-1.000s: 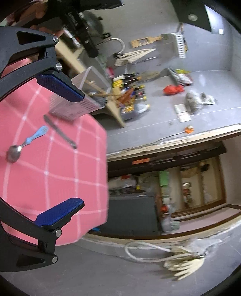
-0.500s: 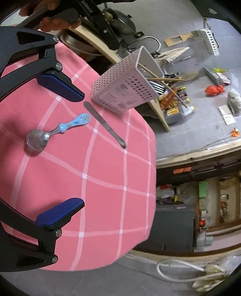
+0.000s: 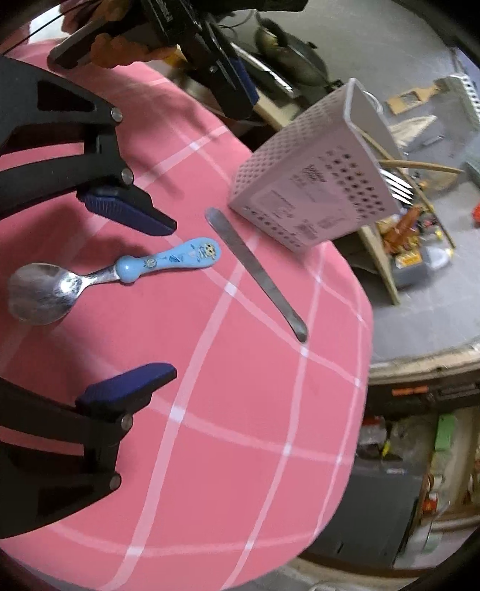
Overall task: Organize utensils
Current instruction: 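Move both tools back over the silver knife and blue child spoon, then close the left tool on the silver knife while the right tool grasps the blue child spoon, then lift the knife with the left tool while the right tool lifts the blue spoon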
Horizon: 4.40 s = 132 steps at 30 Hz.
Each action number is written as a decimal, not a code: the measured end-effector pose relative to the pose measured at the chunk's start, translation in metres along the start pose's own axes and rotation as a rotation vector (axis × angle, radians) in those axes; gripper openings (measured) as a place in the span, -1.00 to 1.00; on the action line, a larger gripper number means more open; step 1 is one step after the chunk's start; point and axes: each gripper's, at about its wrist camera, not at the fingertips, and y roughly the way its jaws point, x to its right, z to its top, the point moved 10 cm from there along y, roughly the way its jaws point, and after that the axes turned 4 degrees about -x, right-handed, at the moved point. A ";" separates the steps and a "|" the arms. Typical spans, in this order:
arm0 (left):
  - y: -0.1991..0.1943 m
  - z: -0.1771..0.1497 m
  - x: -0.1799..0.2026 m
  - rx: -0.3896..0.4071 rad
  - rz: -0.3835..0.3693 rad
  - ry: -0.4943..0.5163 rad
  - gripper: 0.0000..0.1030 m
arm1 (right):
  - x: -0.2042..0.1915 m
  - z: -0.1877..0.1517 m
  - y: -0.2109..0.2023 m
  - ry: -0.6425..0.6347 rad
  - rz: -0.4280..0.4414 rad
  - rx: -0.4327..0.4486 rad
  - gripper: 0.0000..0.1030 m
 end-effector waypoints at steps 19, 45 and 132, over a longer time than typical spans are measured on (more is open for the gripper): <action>0.020 -0.011 0.049 -0.070 -0.090 0.080 0.08 | 0.039 0.010 0.000 -0.019 -0.089 -0.014 -0.69; 0.125 0.037 0.104 -0.158 0.053 0.082 -0.09 | 0.126 0.032 -0.002 0.082 -0.069 0.029 -0.69; 0.126 -0.001 0.132 -0.493 -0.248 0.055 -0.70 | 0.112 0.030 0.018 0.116 -0.066 -0.137 -0.66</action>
